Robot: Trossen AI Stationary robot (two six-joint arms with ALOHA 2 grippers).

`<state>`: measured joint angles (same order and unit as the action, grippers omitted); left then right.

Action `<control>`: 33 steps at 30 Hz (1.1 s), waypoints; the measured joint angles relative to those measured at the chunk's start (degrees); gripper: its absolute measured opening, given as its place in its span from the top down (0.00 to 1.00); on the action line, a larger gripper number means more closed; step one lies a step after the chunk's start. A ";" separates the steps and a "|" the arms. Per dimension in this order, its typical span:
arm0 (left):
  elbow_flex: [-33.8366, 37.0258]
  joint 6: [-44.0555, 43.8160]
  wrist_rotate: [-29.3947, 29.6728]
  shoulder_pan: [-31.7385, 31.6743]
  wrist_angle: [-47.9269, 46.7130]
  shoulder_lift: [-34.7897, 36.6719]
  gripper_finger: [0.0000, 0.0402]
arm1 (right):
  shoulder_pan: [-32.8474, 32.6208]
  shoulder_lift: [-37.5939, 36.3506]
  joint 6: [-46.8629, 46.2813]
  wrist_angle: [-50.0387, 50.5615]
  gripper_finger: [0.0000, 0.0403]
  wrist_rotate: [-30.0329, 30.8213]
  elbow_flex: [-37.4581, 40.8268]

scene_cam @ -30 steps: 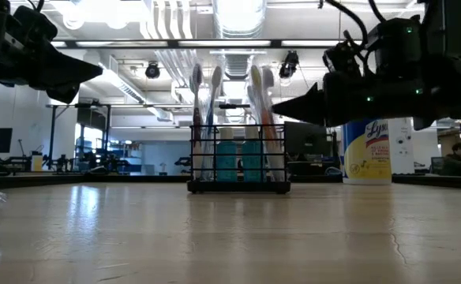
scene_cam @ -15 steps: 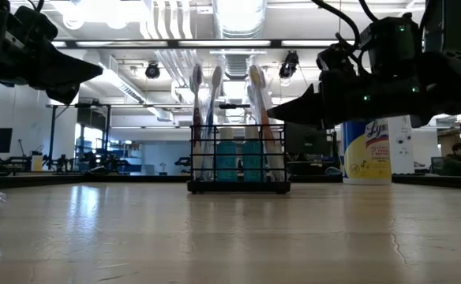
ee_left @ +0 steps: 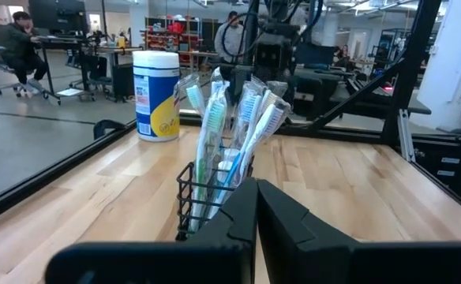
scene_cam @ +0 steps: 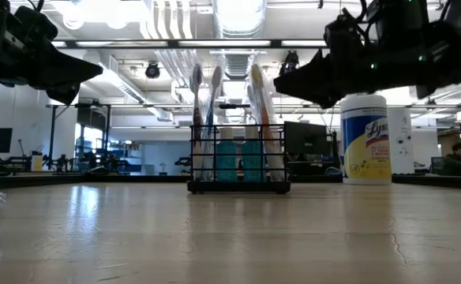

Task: Pick & Place toothbrushing station
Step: Put the blue toothbrush into the wire organizer

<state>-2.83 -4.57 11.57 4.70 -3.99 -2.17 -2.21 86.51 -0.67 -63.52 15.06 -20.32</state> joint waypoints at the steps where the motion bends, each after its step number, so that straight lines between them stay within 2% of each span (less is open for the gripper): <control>1: 0.00 0.06 0.01 0.01 0.00 0.00 0.97 | -0.29 -1.74 -0.86 2.60 0.54 0.16 -0.16; 6: 0.02 0.16 0.02 -0.01 -0.02 0.00 0.97 | -5.12 -8.83 -3.43 17.84 0.55 1.11 -4.77; 9: 0.04 0.21 0.02 0.01 -0.04 0.00 0.97 | -10.78 -10.03 -3.95 30.43 0.56 6.26 -10.96; 13: 0.03 0.21 0.07 0.01 -0.07 -0.01 0.97 | -17.76 -7.22 -8.14 45.67 0.59 13.00 -21.41; 17: -0.13 -0.69 0.02 0.01 -0.44 -0.02 0.97 | -21.30 -0.81 -16.12 55.54 0.62 14.29 -31.87; 23: -0.13 -4.21 -0.11 0.00 -0.51 -0.05 0.97 | -23.66 12.52 -22.61 62.60 0.66 13.10 -48.40; 29: -0.28 -7.06 -0.23 -0.01 -0.99 -0.15 0.97 | -24.21 28.08 -26.47 64.97 0.68 5.91 -66.55; 33: -0.31 -9.06 -0.75 -0.01 -1.13 -0.15 0.97 | -23.74 37.93 -34.94 73.98 0.67 5.04 -79.64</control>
<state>-3.14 -13.62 10.82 4.69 -5.12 -2.33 -25.94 124.43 -35.61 10.47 20.10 -99.96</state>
